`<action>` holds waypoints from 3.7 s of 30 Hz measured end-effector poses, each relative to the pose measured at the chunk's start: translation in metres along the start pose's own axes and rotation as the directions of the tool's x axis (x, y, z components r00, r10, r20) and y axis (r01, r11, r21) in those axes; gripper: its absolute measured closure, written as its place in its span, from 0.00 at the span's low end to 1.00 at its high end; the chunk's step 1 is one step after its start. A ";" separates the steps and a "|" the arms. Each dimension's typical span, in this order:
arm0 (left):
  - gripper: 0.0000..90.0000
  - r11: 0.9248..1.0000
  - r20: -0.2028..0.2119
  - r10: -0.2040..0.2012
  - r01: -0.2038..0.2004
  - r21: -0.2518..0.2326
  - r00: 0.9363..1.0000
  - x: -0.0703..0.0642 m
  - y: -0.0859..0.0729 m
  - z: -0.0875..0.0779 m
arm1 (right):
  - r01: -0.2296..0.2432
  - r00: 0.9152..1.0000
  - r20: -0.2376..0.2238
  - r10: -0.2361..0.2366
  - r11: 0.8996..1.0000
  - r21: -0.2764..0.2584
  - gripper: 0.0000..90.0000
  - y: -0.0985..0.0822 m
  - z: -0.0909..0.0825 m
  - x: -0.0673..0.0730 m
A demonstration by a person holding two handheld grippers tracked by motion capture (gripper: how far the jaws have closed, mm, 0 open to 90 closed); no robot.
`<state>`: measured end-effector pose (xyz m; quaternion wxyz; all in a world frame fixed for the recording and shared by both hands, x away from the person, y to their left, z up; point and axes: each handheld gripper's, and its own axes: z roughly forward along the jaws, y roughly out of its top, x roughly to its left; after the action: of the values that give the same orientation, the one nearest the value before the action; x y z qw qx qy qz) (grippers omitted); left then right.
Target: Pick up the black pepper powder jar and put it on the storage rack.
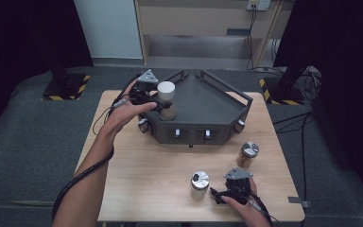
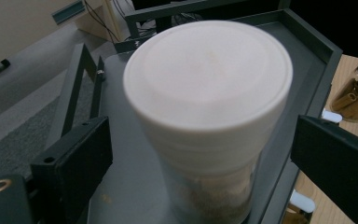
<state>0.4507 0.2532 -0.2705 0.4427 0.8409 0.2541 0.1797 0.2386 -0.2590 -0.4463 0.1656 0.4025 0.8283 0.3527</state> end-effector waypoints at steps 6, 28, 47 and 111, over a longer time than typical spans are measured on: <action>0.04 1.000 -0.023 -0.014 0.014 -0.022 1.000 -0.003 -0.011 -0.016 | 0.001 1.000 0.002 -0.001 1.000 -0.002 0.01 0.000 0.000 0.000; 0.04 0.998 -0.083 -0.049 0.047 -0.034 0.995 -0.037 -0.055 -0.050 | -0.002 1.000 0.001 0.002 1.000 -0.001 0.01 0.000 0.000 0.000; 0.04 0.997 -0.110 -0.074 0.069 -0.046 0.991 -0.065 -0.091 -0.057 | -0.002 1.000 0.001 0.002 1.000 -0.001 0.01 0.000 0.000 0.000; 0.02 0.976 -0.156 -0.185 0.200 0.082 0.970 -0.137 -0.186 -0.052 | -0.003 1.000 0.003 0.003 1.000 -0.001 0.01 0.000 0.000 0.001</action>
<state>0.2634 0.2958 -0.4080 0.3967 0.8172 0.3749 0.1849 0.2380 -0.2585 -0.4464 0.1664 0.4041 0.8275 0.3525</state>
